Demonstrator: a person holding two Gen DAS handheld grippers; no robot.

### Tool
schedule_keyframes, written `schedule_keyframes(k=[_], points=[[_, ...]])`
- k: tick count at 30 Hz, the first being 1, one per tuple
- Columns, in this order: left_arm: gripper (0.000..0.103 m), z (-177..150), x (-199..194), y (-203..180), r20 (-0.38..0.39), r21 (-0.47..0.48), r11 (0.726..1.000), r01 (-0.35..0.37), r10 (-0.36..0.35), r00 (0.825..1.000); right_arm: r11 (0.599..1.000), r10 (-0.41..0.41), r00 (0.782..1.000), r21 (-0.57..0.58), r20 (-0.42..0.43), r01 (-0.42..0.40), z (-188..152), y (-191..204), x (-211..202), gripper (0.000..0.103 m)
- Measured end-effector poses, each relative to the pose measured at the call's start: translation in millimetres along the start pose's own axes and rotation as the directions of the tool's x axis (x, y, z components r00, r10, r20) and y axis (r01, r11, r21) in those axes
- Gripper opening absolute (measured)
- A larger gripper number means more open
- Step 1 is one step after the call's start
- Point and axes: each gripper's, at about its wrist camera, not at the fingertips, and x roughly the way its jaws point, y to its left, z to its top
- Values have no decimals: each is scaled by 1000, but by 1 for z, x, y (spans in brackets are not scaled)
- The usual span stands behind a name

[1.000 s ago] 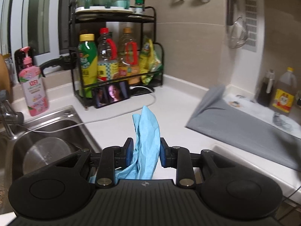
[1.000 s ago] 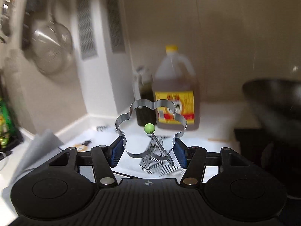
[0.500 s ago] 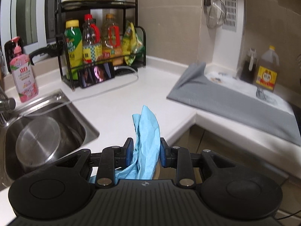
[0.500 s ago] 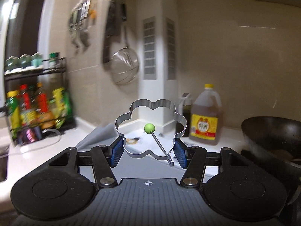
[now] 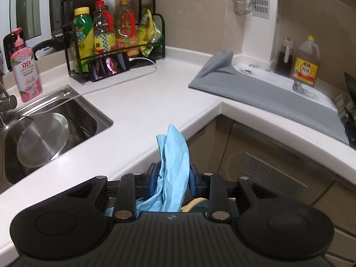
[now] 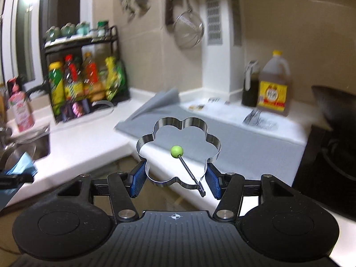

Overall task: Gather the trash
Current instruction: 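Carry the blue glove and egg ring down toward the trash bin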

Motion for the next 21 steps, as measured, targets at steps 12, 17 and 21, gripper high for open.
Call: schedule_keyframes(k=[12, 17, 21], points=[[32, -34, 9, -31, -76, 51, 997, 62, -58, 995, 995, 69, 989, -67, -132, -78, -50, 41, 5, 60], [32, -38, 11, -40, -91, 67, 995, 73, -67, 994, 992, 83, 985, -85, -154, -97, -56, 47, 4, 60], [32, -39, 13, -46, -99, 79, 993, 84, -76, 992, 991, 83, 985, -87, -149, -97, -56, 47, 2, 60]])
